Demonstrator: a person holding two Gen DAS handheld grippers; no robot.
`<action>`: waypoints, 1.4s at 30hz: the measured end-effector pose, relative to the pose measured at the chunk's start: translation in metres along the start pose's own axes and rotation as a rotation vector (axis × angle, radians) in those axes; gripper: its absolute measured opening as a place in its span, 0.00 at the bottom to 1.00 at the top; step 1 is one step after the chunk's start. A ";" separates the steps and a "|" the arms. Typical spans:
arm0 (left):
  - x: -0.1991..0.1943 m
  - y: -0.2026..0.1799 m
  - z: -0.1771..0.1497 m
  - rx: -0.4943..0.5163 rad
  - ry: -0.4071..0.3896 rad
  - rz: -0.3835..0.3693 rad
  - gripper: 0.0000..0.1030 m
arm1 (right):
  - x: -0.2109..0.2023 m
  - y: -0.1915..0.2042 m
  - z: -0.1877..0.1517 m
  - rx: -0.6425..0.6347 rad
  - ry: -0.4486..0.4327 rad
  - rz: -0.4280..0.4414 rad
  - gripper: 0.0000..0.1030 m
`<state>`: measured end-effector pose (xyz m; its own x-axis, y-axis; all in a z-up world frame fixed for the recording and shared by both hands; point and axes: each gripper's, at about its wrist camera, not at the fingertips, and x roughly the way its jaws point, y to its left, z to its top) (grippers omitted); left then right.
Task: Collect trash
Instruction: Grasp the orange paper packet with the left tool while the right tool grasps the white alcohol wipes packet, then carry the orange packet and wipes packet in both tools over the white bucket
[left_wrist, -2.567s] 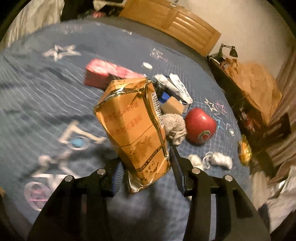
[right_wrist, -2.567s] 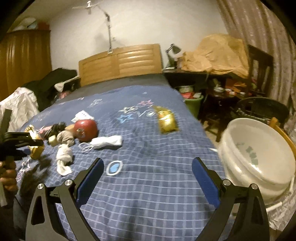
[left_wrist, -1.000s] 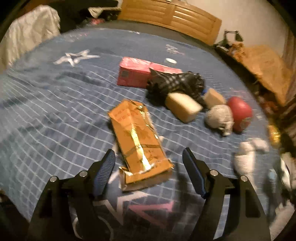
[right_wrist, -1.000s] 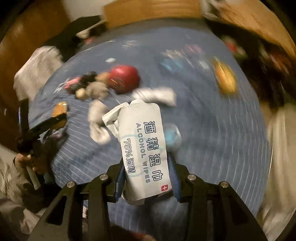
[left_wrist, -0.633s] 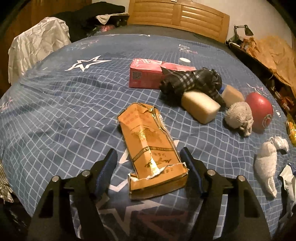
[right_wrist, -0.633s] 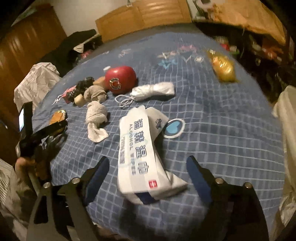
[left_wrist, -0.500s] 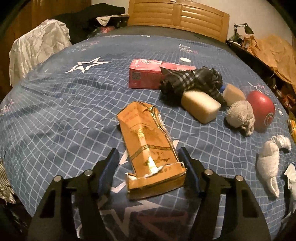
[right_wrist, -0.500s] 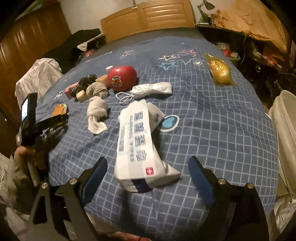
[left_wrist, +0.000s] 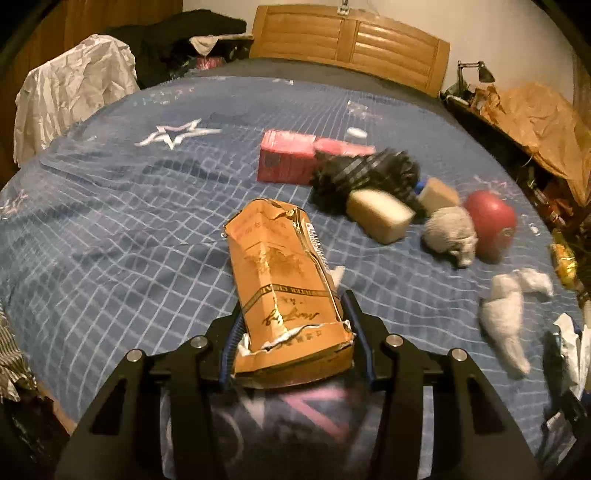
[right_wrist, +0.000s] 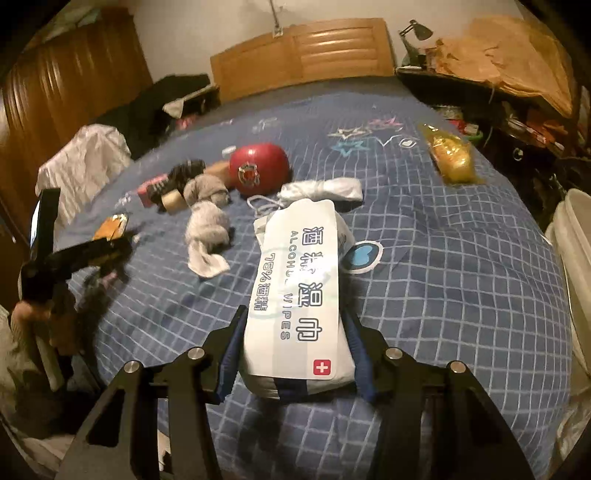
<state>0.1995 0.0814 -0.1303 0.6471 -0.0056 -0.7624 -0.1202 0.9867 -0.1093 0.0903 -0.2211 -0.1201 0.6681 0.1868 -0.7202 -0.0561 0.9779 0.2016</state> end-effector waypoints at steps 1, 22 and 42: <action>-0.008 -0.006 -0.001 0.012 -0.015 -0.003 0.46 | -0.004 0.001 -0.001 0.010 -0.011 0.009 0.50; -0.073 -0.089 -0.034 0.252 -0.160 0.022 0.46 | -0.039 0.014 -0.022 -0.001 -0.053 0.074 0.51; -0.116 -0.276 -0.030 0.531 -0.225 -0.268 0.46 | -0.151 -0.112 -0.009 0.169 -0.263 -0.150 0.51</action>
<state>0.1348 -0.1949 -0.0306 0.7518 -0.2866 -0.5938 0.4205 0.9021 0.0970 -0.0109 -0.3582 -0.0404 0.8294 -0.0105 -0.5586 0.1662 0.9592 0.2288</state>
